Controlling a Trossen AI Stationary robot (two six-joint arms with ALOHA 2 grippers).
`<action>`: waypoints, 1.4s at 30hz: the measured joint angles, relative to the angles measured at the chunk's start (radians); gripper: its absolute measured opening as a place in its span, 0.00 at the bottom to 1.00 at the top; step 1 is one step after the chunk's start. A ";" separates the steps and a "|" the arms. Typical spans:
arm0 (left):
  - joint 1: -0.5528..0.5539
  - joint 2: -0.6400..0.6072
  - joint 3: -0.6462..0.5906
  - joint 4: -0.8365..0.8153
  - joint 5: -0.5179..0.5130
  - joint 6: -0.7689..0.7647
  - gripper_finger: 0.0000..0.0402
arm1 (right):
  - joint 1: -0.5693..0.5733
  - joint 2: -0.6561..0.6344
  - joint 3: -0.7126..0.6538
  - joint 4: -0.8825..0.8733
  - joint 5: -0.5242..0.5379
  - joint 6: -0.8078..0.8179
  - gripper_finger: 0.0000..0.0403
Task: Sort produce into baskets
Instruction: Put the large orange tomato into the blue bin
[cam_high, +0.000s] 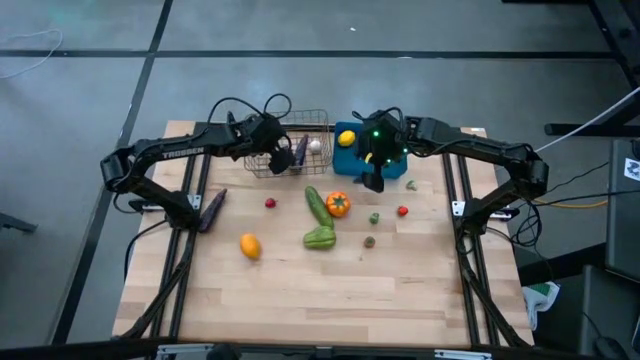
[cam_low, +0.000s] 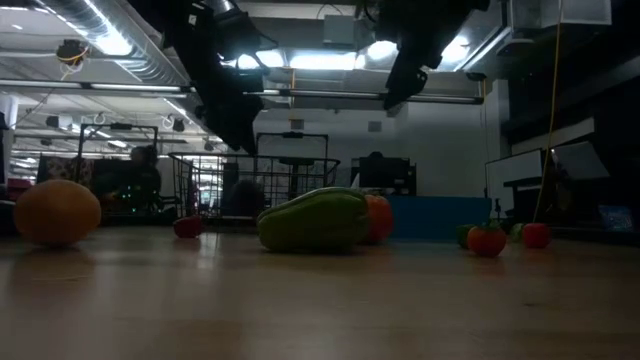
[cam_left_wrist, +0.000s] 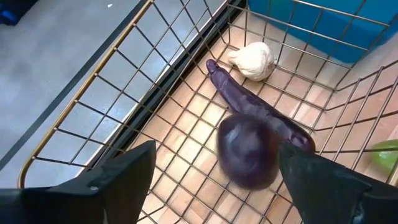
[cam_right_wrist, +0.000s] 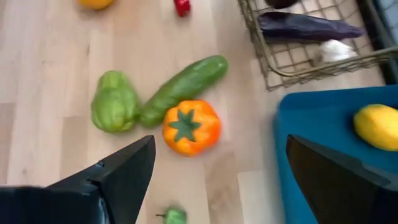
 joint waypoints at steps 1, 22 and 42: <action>0.000 0.000 0.000 0.000 0.000 0.000 0.84 | 0.003 0.000 0.000 0.000 -0.009 0.001 0.89; -0.001 0.000 0.000 0.000 0.000 0.000 0.85 | 0.267 0.113 0.001 0.008 -0.012 -0.038 0.89; -0.001 0.000 0.000 -0.001 0.001 0.015 0.85 | 0.300 0.221 0.000 0.065 0.092 -0.146 0.99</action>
